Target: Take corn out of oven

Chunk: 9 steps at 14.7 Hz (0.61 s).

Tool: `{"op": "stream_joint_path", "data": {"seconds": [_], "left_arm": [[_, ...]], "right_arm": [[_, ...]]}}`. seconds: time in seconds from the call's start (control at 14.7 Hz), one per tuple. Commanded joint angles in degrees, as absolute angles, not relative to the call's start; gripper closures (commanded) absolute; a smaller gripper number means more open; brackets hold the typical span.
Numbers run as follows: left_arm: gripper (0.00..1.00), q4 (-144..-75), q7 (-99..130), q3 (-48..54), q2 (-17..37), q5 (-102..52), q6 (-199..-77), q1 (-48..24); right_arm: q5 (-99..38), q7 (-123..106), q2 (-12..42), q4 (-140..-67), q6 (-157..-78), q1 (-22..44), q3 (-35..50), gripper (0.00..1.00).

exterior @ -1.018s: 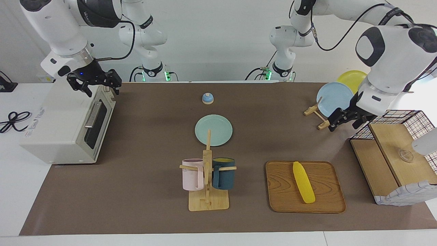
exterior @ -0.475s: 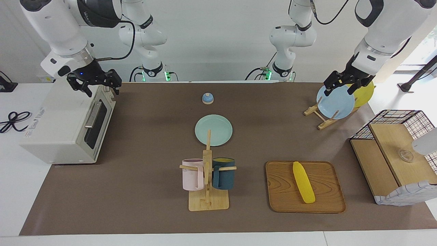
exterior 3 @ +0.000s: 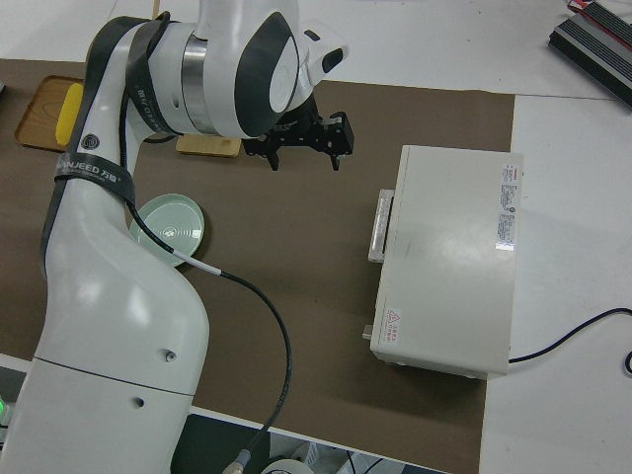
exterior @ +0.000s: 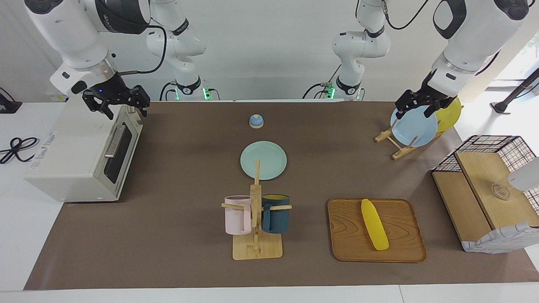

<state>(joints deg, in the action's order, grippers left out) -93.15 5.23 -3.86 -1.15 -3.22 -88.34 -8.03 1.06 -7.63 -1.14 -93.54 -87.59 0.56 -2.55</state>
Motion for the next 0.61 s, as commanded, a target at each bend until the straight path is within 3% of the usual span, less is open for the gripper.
{"op": "stream_joint_path", "data": {"seconds": [0.0,0.54], "left_arm": [[0.0,-92.2,4.39,-2.91,-0.7,-1.93,-88.86,-7.3],[0.0,-93.16,4.4,-1.23,-1.58,-0.62,-89.38,-6.59]], "right_arm": [[-0.35,-8.0,-1.05,-92.72,-86.31,-0.09,-2.37,0.0],[-0.35,-7.91,-1.05,-92.72,-86.31,0.0,-2.37,0.0]]}}
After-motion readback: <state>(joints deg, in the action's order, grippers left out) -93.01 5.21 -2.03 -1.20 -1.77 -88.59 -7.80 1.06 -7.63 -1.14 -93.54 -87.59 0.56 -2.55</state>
